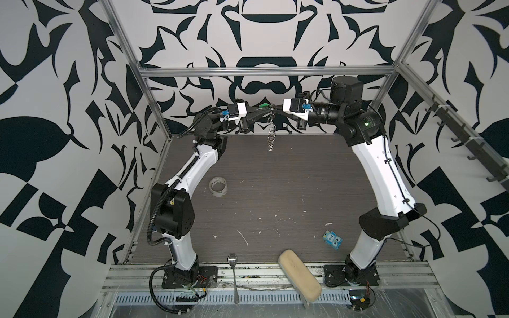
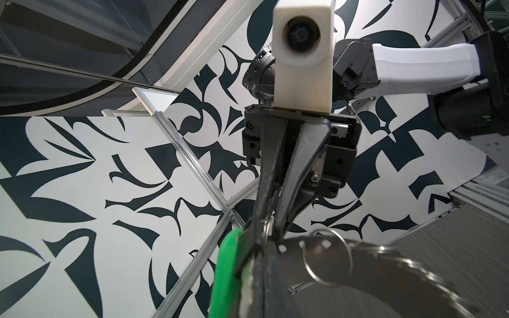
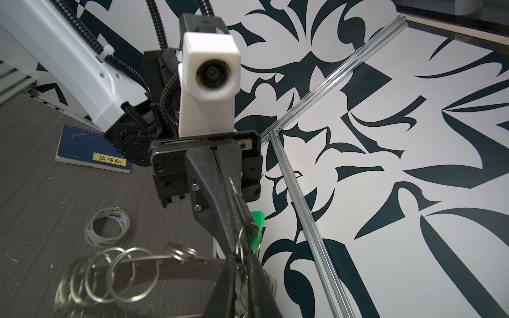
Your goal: Remove the keys from the keyring
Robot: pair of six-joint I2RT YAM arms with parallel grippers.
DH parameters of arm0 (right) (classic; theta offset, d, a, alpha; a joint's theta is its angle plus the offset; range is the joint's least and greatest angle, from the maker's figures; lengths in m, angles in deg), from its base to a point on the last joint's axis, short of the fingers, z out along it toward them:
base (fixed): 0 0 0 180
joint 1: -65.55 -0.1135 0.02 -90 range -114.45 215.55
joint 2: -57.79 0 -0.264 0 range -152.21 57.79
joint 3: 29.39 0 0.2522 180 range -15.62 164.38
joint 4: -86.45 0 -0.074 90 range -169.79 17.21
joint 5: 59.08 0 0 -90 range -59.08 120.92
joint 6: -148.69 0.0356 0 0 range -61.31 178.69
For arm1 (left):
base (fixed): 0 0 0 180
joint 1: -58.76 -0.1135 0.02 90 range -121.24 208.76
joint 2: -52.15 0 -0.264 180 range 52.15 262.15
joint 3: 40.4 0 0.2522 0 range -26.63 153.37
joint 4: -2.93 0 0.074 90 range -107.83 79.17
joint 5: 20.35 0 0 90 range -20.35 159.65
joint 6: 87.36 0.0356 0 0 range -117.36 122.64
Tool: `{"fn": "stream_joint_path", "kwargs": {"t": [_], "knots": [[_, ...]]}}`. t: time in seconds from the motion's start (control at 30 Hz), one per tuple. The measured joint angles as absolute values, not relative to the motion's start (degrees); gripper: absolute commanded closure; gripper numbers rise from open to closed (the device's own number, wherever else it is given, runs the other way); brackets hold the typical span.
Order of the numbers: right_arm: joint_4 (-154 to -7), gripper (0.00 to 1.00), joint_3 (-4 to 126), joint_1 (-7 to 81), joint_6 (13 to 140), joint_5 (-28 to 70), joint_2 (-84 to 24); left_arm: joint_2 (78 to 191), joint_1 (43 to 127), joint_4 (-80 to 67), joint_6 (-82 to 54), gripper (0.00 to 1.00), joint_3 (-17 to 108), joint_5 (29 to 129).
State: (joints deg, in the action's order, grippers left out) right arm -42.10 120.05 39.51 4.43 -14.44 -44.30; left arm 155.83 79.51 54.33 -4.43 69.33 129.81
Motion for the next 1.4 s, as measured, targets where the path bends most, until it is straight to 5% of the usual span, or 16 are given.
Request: {"fn": "stream_joint_path", "kwargs": {"t": [0.17, 0.37, 0.57, 0.93, 1.17, 1.4], "knots": [[-41.8, 1.0, 120.1, 39.4, 4.1, -14.2, -44.3, 155.8, 79.5, 54.3, -4.5, 1.0, 69.3, 130.1], [-41.7, 1.0, 120.1, 39.1, 4.0, -13.5, -44.3, 155.8, 79.5, 54.2, -4.5, 1.0, 69.3, 130.2], [-40.2, 1.0, 120.1, 38.8, 3.8, -12.3, -44.4, 155.0, 78.5, 55.4, -4.7, 0.63, 65.8, 128.4], [-33.5, 1.0, 120.1, 37.2, -3.7, -1.4, -45.0, 146.0, 71.0, 56.0, -3.1, 0.59, 41.9, 124.0], [-26.1, 1.0, 116.8, 29.5, -10.5, 16.5, -48.3, 132.5, 70.9, 41.2, 5.5, 0.54, 33.0, 120.3], [-19.0, 1.0, 113.1, 27.0, -8.2, 22.4, -53.7, 119.2, 70.9, 22.2, 10.3, 0.51, 27.8, 113.0]]}}
